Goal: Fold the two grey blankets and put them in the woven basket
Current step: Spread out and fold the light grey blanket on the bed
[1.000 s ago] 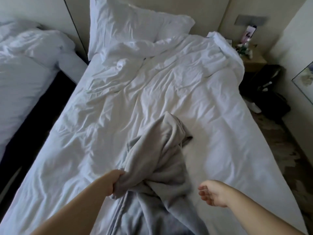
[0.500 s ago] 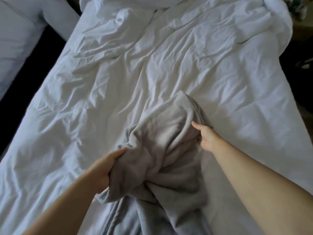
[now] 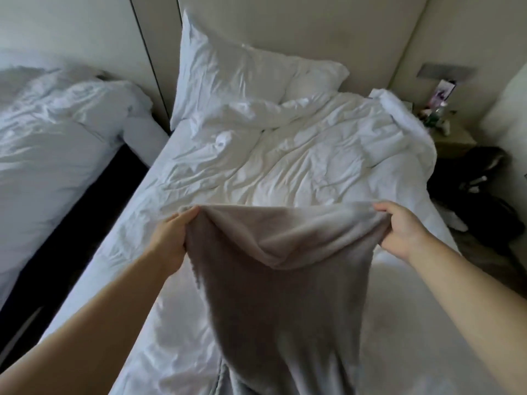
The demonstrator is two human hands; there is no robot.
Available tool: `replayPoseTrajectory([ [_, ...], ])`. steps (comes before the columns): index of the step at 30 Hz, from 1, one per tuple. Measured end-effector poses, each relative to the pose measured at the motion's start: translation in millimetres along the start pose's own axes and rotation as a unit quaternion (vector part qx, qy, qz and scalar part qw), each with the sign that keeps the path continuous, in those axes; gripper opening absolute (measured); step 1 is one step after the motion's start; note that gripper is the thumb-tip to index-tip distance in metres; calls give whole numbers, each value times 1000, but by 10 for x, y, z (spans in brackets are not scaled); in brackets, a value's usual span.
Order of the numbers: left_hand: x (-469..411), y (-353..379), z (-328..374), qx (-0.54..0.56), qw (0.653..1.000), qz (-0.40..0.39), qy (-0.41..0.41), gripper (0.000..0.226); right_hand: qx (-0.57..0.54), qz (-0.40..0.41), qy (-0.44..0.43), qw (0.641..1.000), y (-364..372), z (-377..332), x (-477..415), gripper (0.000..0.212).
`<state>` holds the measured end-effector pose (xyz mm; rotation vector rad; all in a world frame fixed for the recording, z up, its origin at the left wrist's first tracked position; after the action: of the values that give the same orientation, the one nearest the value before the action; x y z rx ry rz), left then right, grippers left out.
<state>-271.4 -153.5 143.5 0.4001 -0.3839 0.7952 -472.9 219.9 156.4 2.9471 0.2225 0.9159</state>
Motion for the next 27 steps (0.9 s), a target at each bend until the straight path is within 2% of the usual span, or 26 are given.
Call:
replayPoseTrajectory([
  [3, 274, 328, 797, 32, 996, -20, 75, 12, 34, 40, -19, 998, -206, -905, 553, 16],
  [8, 740, 811, 1991, 16, 986, -36, 161, 11, 133, 23, -56, 989, -454, -1888, 1375, 22],
  [10, 912, 986, 2316, 0, 982, -45, 185, 8, 88, 12, -120, 989, -436, -2157, 1624, 23],
  [12, 1062, 1134, 2544, -10, 979, -54, 198, 17, 9, -3, -186, 982, -391, -2358, 1831, 39],
  [14, 1170, 1254, 2625, -18, 984, -87, 156, 15, -38, 13, -215, 976, -437, -2405, 1930, 40],
  [16, 1264, 1364, 2566, -56, 985, -149, 71, 6, -28, 45, -184, 982, -525, -2294, 1968, 32],
  [18, 1319, 1411, 2461, -125, 971, -204, 11, 11, 48, 41, -118, 991, -572, -2133, 1973, 27],
  [20, 1336, 1402, 2370, -172, 958, -230, -27, 14, 148, 1, -44, 988, -587, -1966, 1980, 28],
  [23, 1333, 1364, 2320, -179, 949, -252, -57, 18, 206, -25, -1, 978, -640, -1932, 2029, 42],
  [25, 1312, 1343, 2266, -202, 945, -250, -60, 19, 202, -27, -7, 979, -646, -2007, 2037, 42],
  [27, 1303, 1321, 2112, -278, 931, -230, -50, 25, 193, -26, -18, 981, -611, -2070, 2040, 35],
])
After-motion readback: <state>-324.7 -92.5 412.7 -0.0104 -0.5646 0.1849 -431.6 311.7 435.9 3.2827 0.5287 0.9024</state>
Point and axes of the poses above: each hand's wrist, its own x-axis away from the middle knuckle, its own y-axis out of the palm, z = x × y, the point moved 6 cm from there along -x, towards the middle knuckle, and after that the axes turned 4 degrees about x, right-handed, at the moved point
